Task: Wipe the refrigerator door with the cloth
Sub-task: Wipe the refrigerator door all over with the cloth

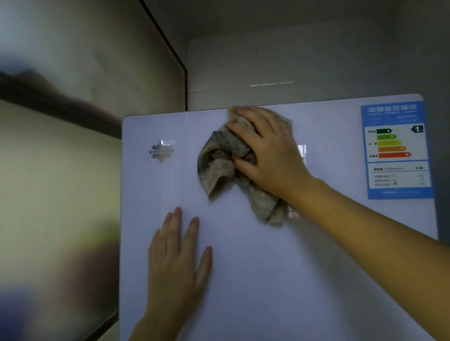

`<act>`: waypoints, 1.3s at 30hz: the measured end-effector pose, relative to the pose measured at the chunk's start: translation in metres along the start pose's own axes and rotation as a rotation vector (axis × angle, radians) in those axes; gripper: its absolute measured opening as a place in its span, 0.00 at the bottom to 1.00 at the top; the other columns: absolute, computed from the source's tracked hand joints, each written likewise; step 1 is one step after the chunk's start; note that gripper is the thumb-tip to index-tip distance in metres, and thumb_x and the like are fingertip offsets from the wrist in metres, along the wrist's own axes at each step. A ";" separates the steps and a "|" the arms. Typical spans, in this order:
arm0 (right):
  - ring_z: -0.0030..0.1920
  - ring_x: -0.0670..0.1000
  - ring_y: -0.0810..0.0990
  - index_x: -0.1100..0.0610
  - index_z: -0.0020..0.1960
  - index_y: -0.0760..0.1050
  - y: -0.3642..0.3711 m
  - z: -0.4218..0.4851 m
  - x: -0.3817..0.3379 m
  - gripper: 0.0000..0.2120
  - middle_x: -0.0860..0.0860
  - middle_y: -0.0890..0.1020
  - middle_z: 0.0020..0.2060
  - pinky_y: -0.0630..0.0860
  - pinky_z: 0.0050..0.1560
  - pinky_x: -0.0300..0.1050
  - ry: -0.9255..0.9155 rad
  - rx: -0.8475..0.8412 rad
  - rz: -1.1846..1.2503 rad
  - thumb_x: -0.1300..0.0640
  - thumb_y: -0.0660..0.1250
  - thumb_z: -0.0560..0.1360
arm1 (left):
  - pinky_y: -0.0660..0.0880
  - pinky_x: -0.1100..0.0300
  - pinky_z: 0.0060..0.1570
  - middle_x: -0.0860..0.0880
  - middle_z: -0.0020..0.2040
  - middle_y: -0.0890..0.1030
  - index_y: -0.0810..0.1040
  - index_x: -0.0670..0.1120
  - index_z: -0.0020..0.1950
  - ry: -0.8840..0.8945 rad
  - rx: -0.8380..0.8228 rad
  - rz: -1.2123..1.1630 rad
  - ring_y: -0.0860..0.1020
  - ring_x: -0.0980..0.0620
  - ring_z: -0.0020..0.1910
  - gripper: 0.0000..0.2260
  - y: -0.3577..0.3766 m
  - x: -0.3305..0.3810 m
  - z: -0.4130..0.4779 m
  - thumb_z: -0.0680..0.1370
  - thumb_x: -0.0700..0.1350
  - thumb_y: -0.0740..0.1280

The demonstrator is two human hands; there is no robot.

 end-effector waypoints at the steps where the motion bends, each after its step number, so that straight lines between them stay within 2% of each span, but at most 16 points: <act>1: 0.76 0.60 0.68 0.55 0.73 0.74 -0.008 -0.006 0.009 0.28 0.57 0.73 0.74 0.63 0.78 0.58 0.022 0.013 -0.005 0.43 0.66 0.77 | 0.60 0.46 0.74 0.42 0.80 0.64 0.69 0.46 0.77 0.003 0.014 -0.006 0.63 0.41 0.78 0.26 0.000 0.005 0.000 0.82 0.57 0.57; 6: 0.77 0.59 0.66 0.54 0.75 0.73 -0.049 -0.040 0.053 0.29 0.55 0.71 0.76 0.61 0.78 0.57 0.128 0.051 -0.074 0.43 0.68 0.77 | 0.61 0.44 0.75 0.42 0.80 0.64 0.69 0.46 0.77 0.051 0.023 -0.026 0.63 0.41 0.79 0.26 0.007 0.025 0.002 0.82 0.56 0.58; 8: 0.77 0.58 0.65 0.54 0.75 0.72 -0.058 -0.052 0.061 0.29 0.55 0.70 0.76 0.62 0.78 0.59 0.158 0.057 -0.090 0.44 0.67 0.78 | 0.60 0.45 0.75 0.42 0.80 0.64 0.69 0.46 0.77 0.038 0.019 -0.032 0.63 0.41 0.79 0.26 0.009 0.029 0.003 0.82 0.56 0.57; 11: 0.78 0.58 0.64 0.53 0.75 0.71 -0.059 -0.057 0.060 0.29 0.55 0.69 0.76 0.62 0.77 0.62 0.200 0.057 -0.102 0.44 0.66 0.77 | 0.59 0.44 0.76 0.42 0.80 0.63 0.68 0.46 0.77 0.023 0.020 -0.035 0.62 0.40 0.79 0.26 0.010 0.031 0.003 0.82 0.57 0.57; 14: 0.78 0.58 0.64 0.52 0.74 0.72 -0.050 -0.049 0.047 0.29 0.55 0.70 0.76 0.61 0.77 0.58 0.239 0.065 -0.086 0.43 0.66 0.76 | 0.59 0.45 0.75 0.42 0.80 0.63 0.68 0.46 0.78 0.024 0.022 -0.026 0.62 0.41 0.79 0.26 0.009 0.031 0.002 0.82 0.57 0.57; 17: 0.78 0.59 0.64 0.53 0.74 0.73 -0.036 -0.040 0.029 0.29 0.56 0.70 0.76 0.60 0.78 0.57 0.174 0.019 -0.060 0.43 0.67 0.77 | 0.59 0.46 0.75 0.42 0.80 0.63 0.68 0.46 0.77 0.021 0.021 -0.017 0.62 0.41 0.79 0.26 0.007 0.031 0.003 0.82 0.57 0.57; 23: 0.76 0.62 0.68 0.56 0.74 0.74 -0.010 -0.040 0.001 0.29 0.59 0.72 0.75 0.65 0.77 0.62 -0.118 -0.116 -0.082 0.45 0.67 0.76 | 0.58 0.46 0.75 0.42 0.80 0.63 0.68 0.46 0.77 0.031 0.007 -0.010 0.62 0.41 0.79 0.27 0.005 0.031 0.002 0.82 0.57 0.57; 25: 0.76 0.61 0.68 0.55 0.74 0.73 -0.014 -0.043 0.007 0.30 0.58 0.72 0.75 0.65 0.77 0.62 -0.122 -0.117 -0.093 0.44 0.67 0.76 | 0.59 0.45 0.75 0.41 0.80 0.63 0.68 0.46 0.77 0.035 0.007 -0.009 0.62 0.40 0.79 0.27 0.004 0.032 0.003 0.82 0.57 0.57; 31: 0.78 0.59 0.65 0.54 0.76 0.71 -0.049 -0.053 0.048 0.30 0.56 0.70 0.76 0.60 0.79 0.59 0.151 0.024 -0.089 0.41 0.64 0.78 | 0.58 0.44 0.76 0.41 0.81 0.62 0.67 0.45 0.78 0.096 0.042 -0.034 0.61 0.40 0.79 0.27 0.006 0.049 0.012 0.82 0.56 0.57; 34: 0.78 0.58 0.64 0.53 0.76 0.71 -0.069 -0.069 0.067 0.28 0.55 0.69 0.77 0.61 0.78 0.61 0.299 0.108 -0.123 0.43 0.66 0.79 | 0.59 0.42 0.77 0.40 0.80 0.63 0.69 0.44 0.77 0.142 0.064 -0.066 0.62 0.40 0.79 0.26 0.011 0.068 0.015 0.82 0.56 0.57; 39: 0.80 0.58 0.62 0.54 0.77 0.70 -0.082 -0.132 0.062 0.28 0.55 0.68 0.78 0.57 0.81 0.57 0.347 0.098 -0.152 0.47 0.68 0.80 | 0.57 0.40 0.78 0.40 0.80 0.63 0.69 0.45 0.77 0.151 0.065 -0.097 0.61 0.39 0.80 0.27 0.022 0.090 0.009 0.82 0.56 0.57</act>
Point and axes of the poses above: each hand's wrist, its own z-axis towards the middle knuckle, its own y-axis out of the palm, x = y × z, the point moved 1 cm from there along z, towards the middle knuckle
